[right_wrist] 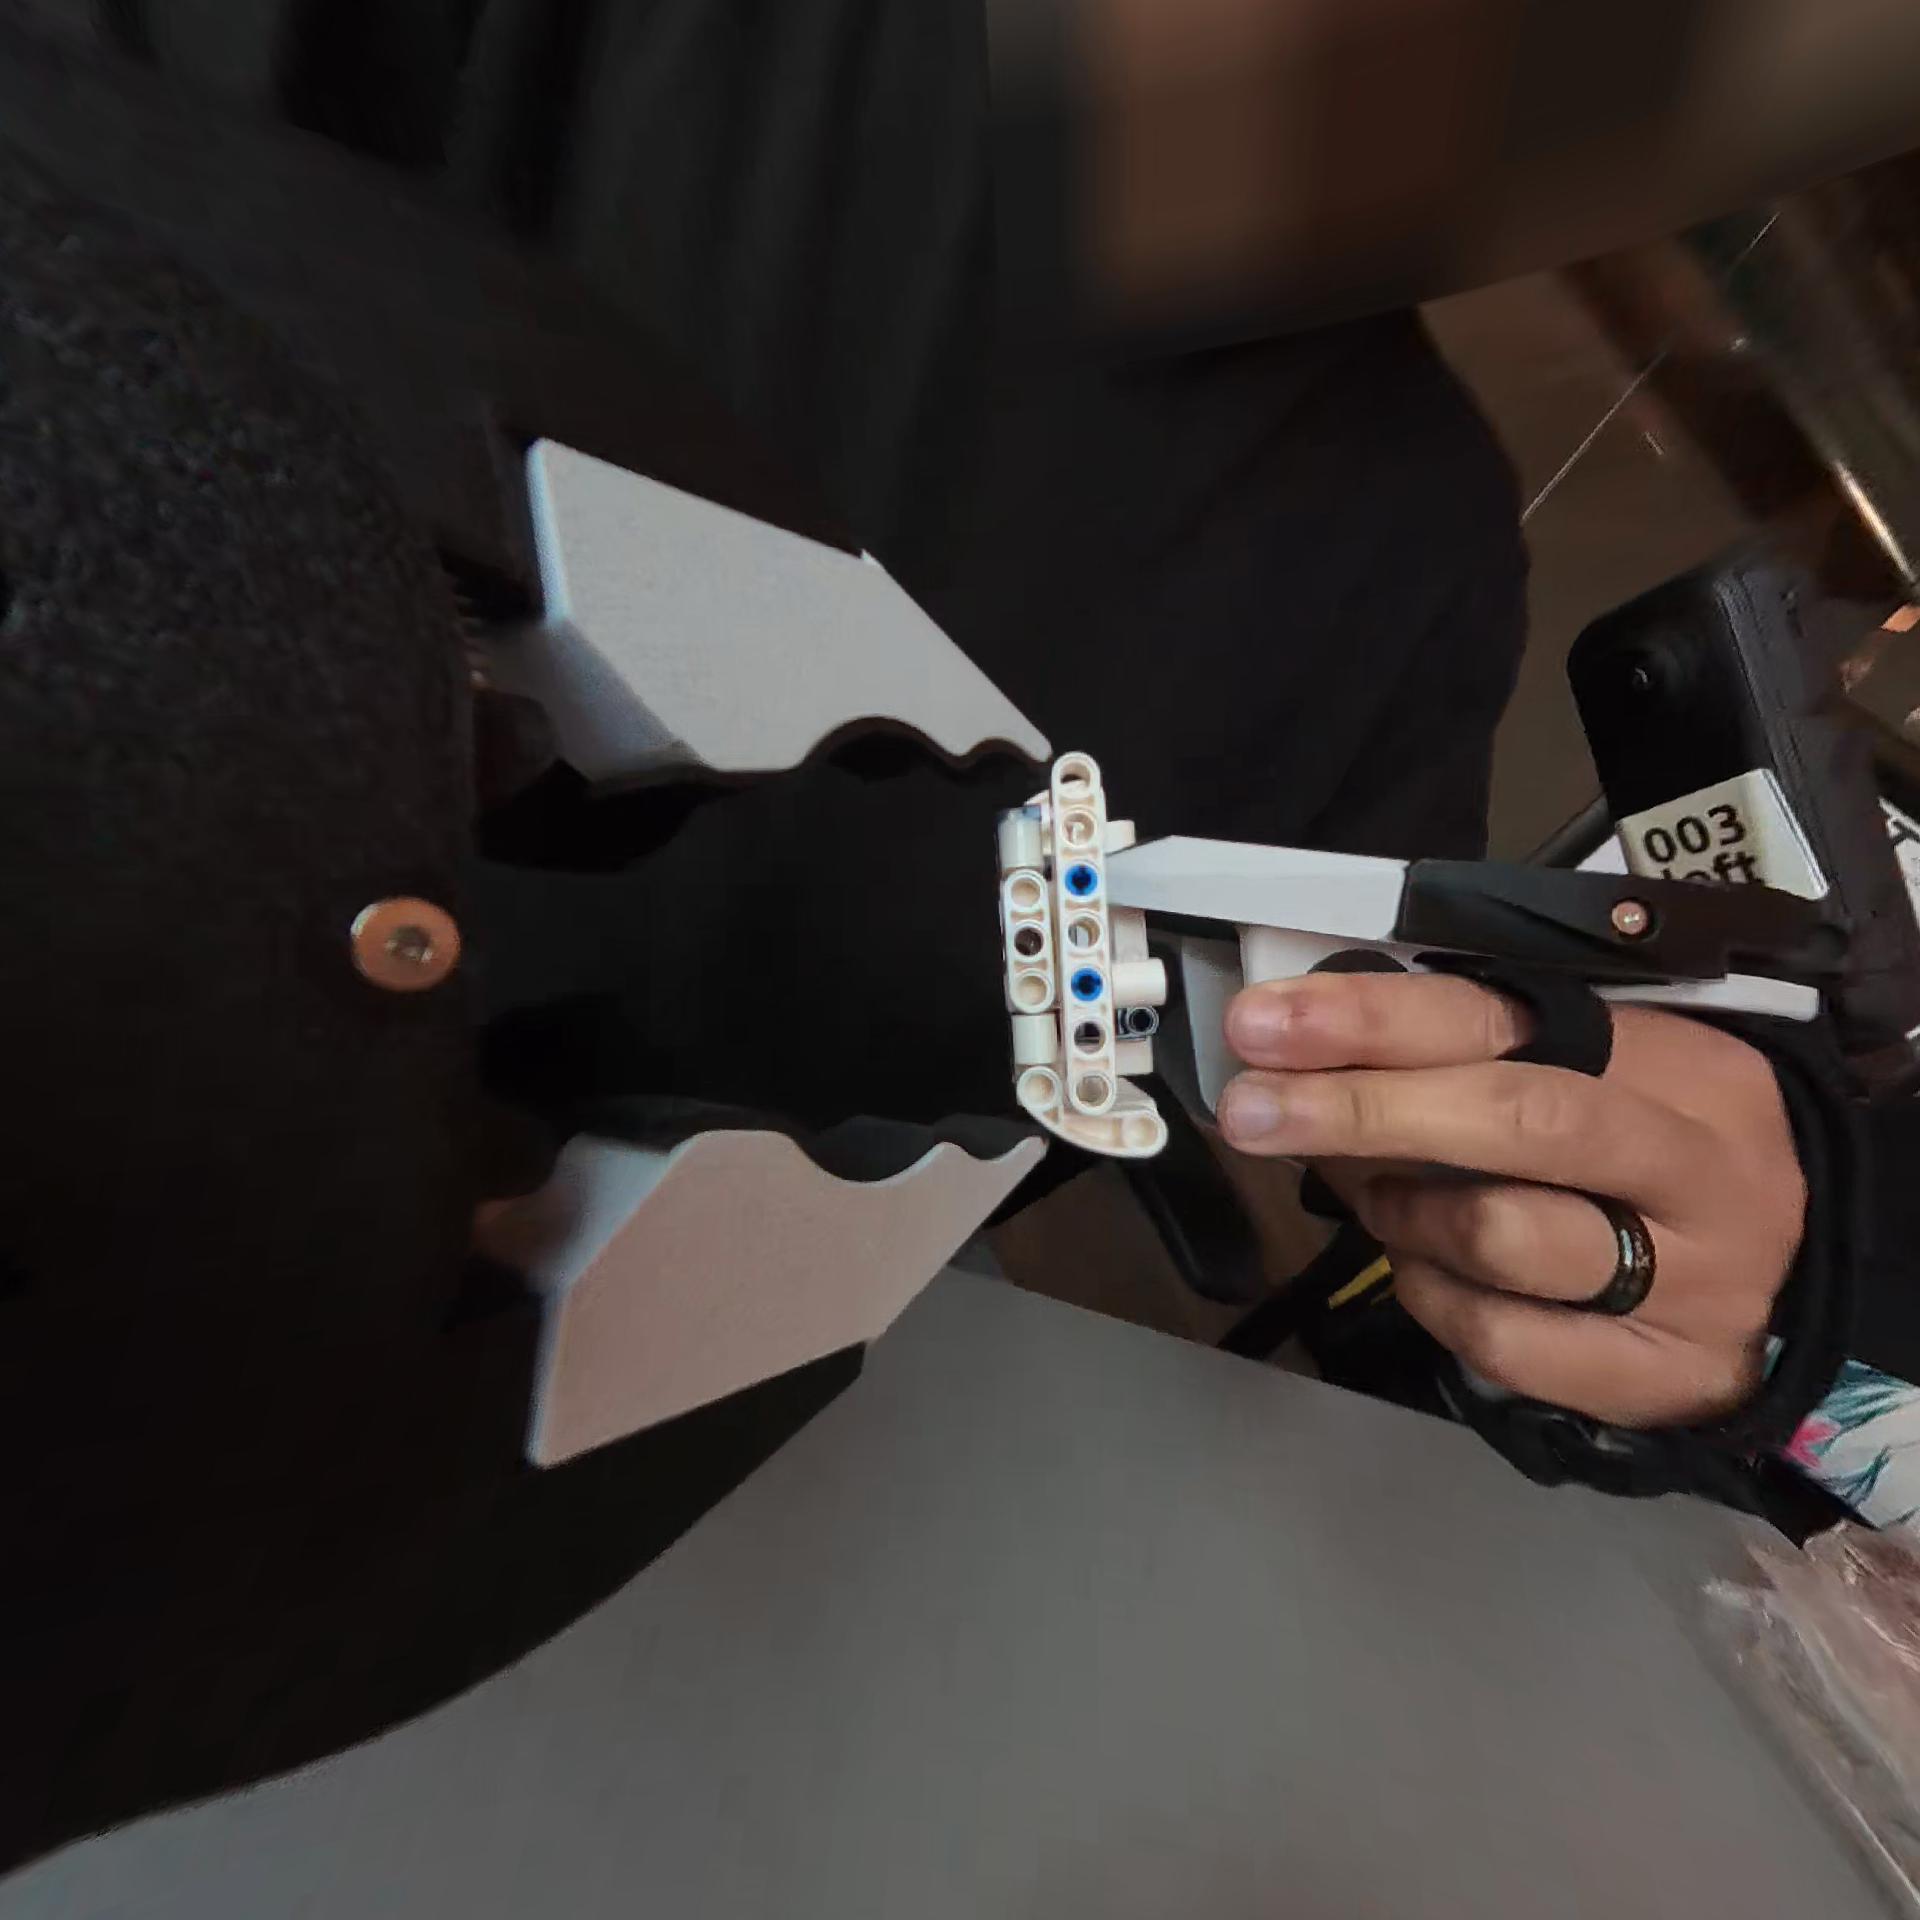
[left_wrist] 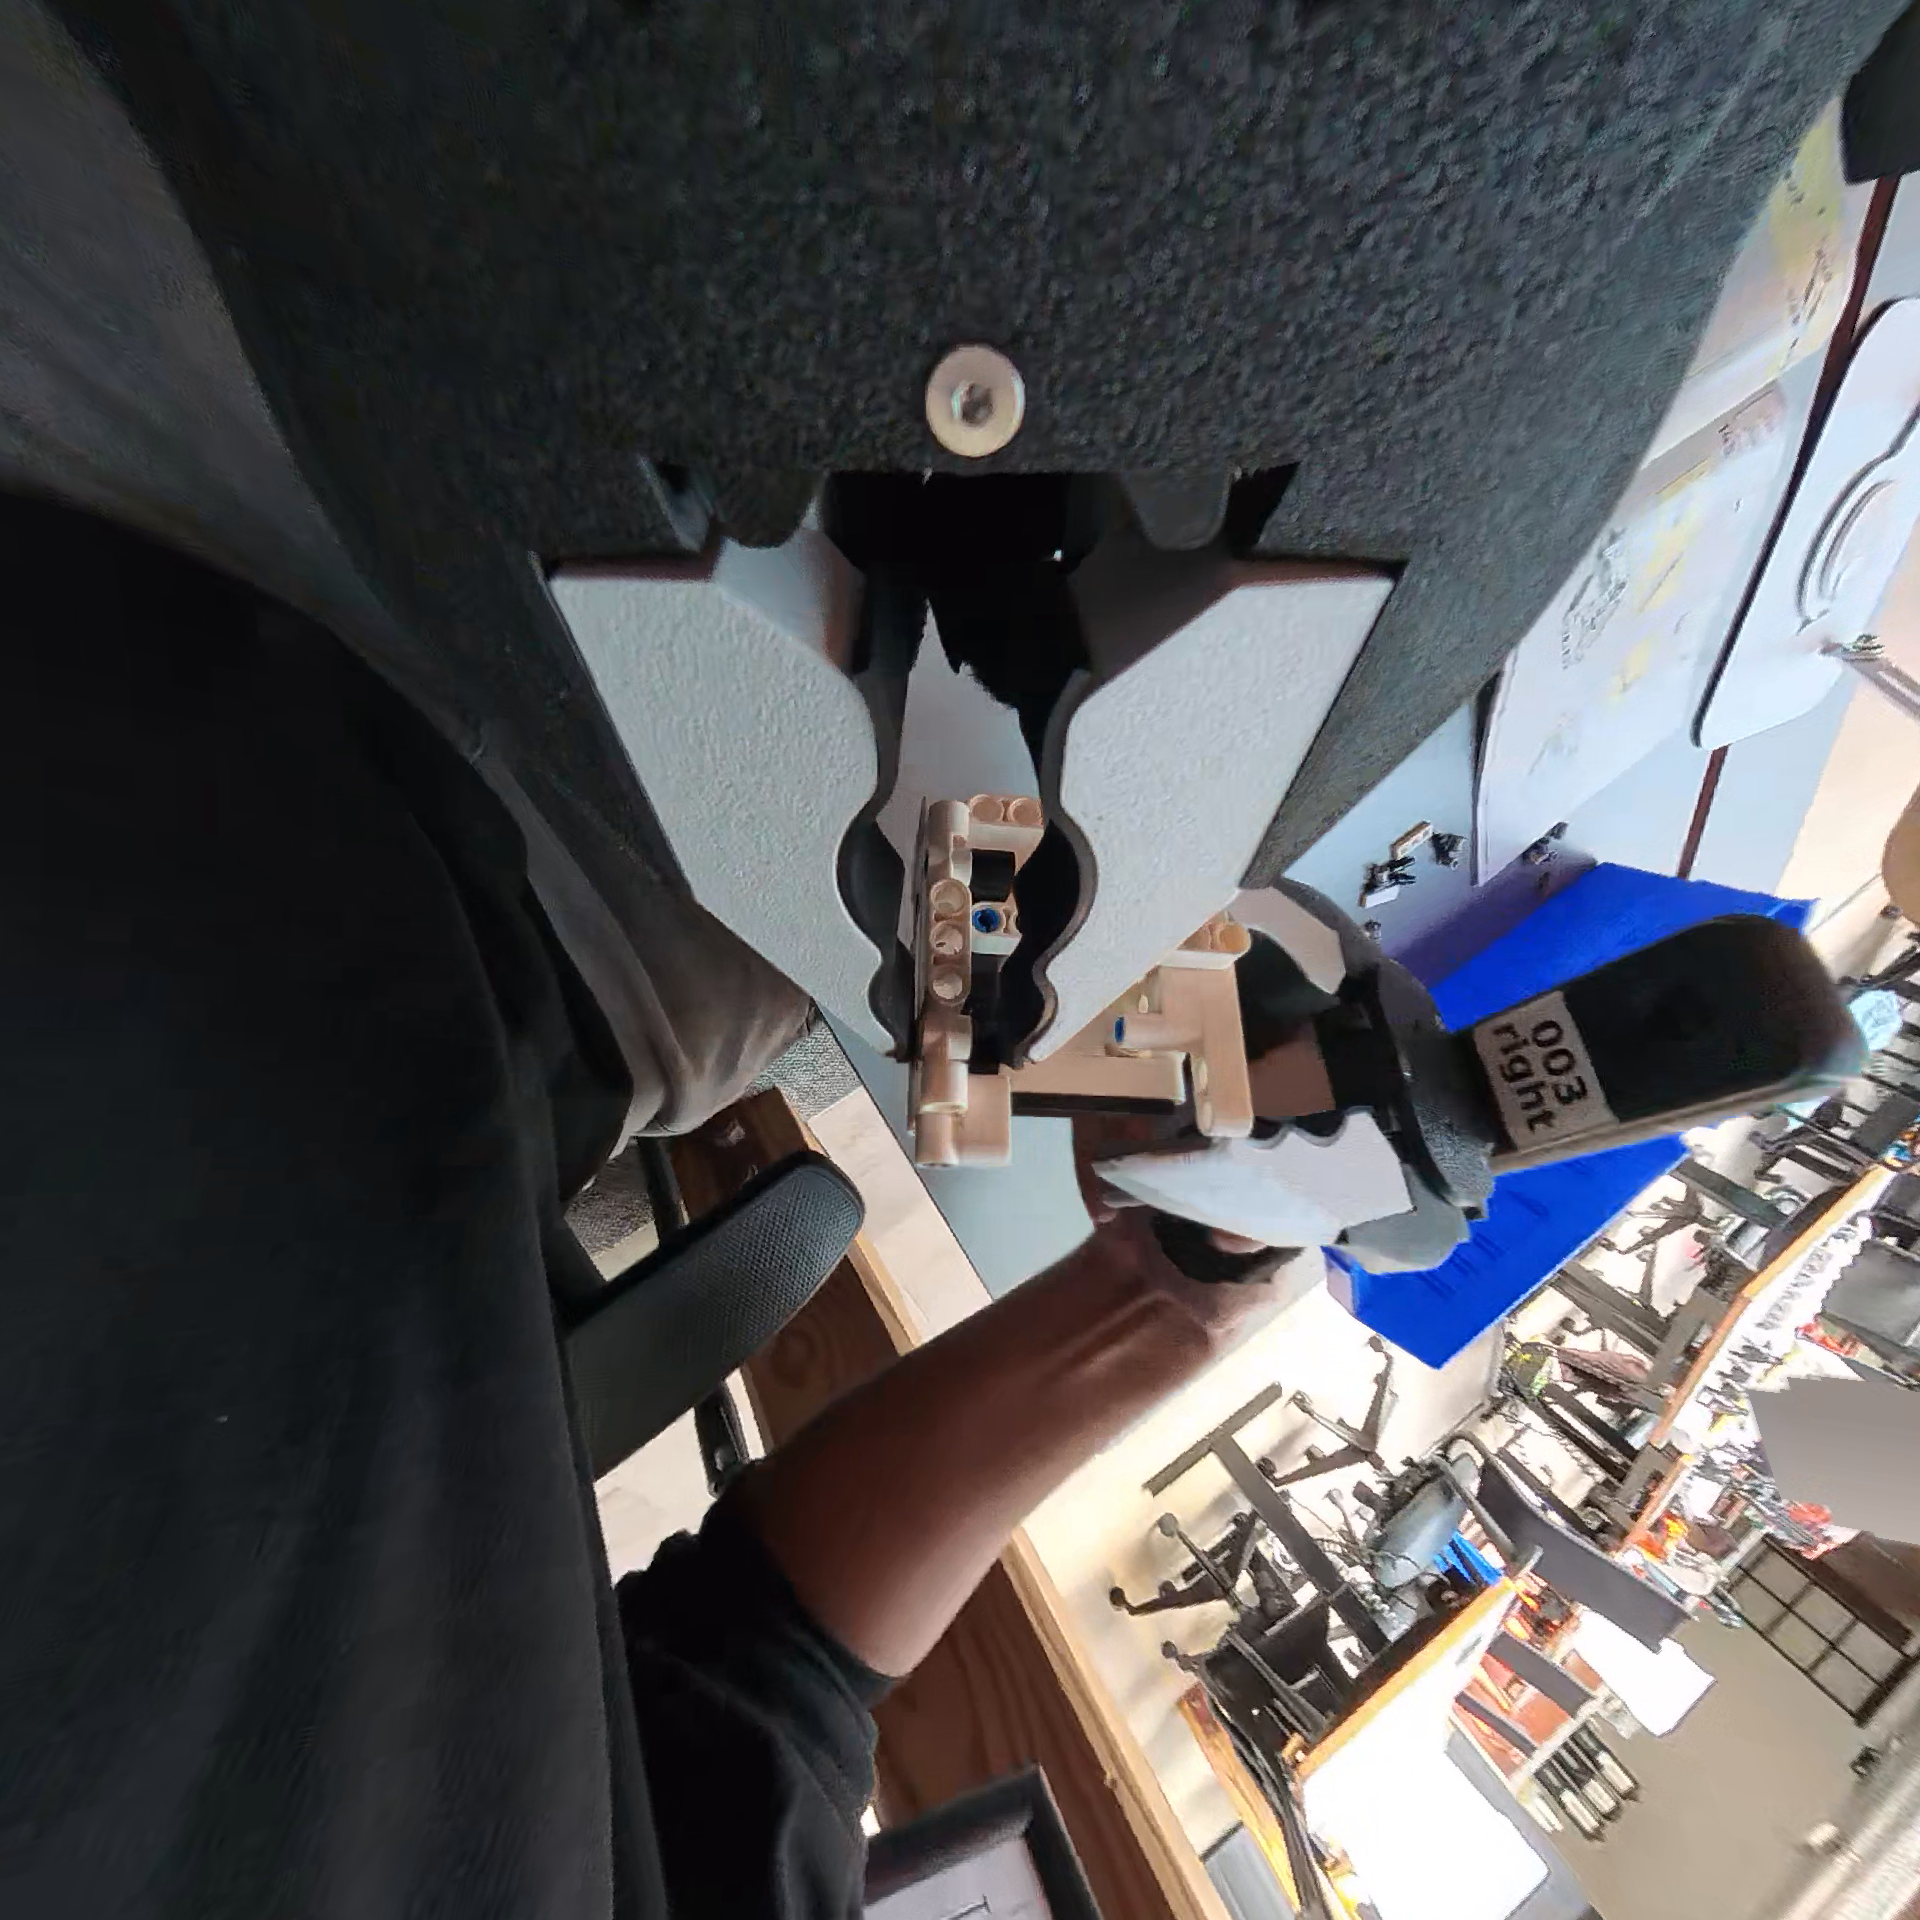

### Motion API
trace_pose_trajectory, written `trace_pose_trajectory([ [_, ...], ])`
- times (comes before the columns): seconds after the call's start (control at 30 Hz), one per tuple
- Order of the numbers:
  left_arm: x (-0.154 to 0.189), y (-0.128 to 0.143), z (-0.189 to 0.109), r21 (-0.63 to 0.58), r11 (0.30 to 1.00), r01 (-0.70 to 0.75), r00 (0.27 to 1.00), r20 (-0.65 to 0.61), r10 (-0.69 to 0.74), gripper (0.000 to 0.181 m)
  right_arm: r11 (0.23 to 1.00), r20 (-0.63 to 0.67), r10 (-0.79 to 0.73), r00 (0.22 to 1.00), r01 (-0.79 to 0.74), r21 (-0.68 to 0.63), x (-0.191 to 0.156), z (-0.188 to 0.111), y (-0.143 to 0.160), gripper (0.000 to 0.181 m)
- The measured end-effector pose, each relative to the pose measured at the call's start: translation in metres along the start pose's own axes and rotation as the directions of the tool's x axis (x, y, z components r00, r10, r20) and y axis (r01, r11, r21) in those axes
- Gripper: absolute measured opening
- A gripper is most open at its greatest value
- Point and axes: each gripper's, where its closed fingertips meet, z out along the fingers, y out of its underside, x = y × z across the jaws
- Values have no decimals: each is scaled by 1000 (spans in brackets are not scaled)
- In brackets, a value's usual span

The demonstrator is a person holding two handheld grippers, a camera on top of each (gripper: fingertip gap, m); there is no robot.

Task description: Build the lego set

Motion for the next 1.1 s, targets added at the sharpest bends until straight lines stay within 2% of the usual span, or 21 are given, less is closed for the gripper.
trace_pose_trajectory([
  [0.1,1,5,3,-27,1000,-6,999,-38,5,15,999,-58,-31,998,31,9,3,-2,4,60],
  [0.17,-1,5,5,-28,1000,-9,999,-33,8,15,995,-111,-60,992,68,70,3,-6,2,56],
  [0.27,-10,10,7,-30,999,45,999,20,-44,17,975,-234,-74,969,120,187,3,-18,-3,55],
  [0.37,-25,22,8,-28,993,111,987,122,-107,19,934,-425,-78,902,216,286,7,-36,-4,54],
  [0.43,-39,35,7,-34,985,168,961,228,-156,22,904,-618,-15,786,274,327,23,-58,-2,54],
  [0.53,-50,55,1,-14,954,298,902,331,-277,23,902,-872,73,484,341,265,54,-95,15,54],
  [0.6,-54,66,-5,35,921,388,848,379,-372,23,930,-957,84,276,323,175,74,-115,31,54],
  [0.67,-54,72,-10,95,890,446,797,410,-443,22,954,-987,69,144,278,108,89,-125,42,54],
  [0.73,-49,76,-14,137,865,482,757,433,-490,18,956,-995,56,80,283,77,94,-129,43,54],
  [0.97,-26,82,-27,169,838,518,685,505,-525,16,970,-997,79,15,229,80,91,-134,58,50],
  [1.0,-24,82,-28,178,834,522,678,506,-532,16,975,-997,80,17,207,82,91,-132,63,26],
  [1.1,-21,83,-33,199,825,529,657,519,-547,15,974,-997,75,-27,218,67,89,-133,66,45],
])
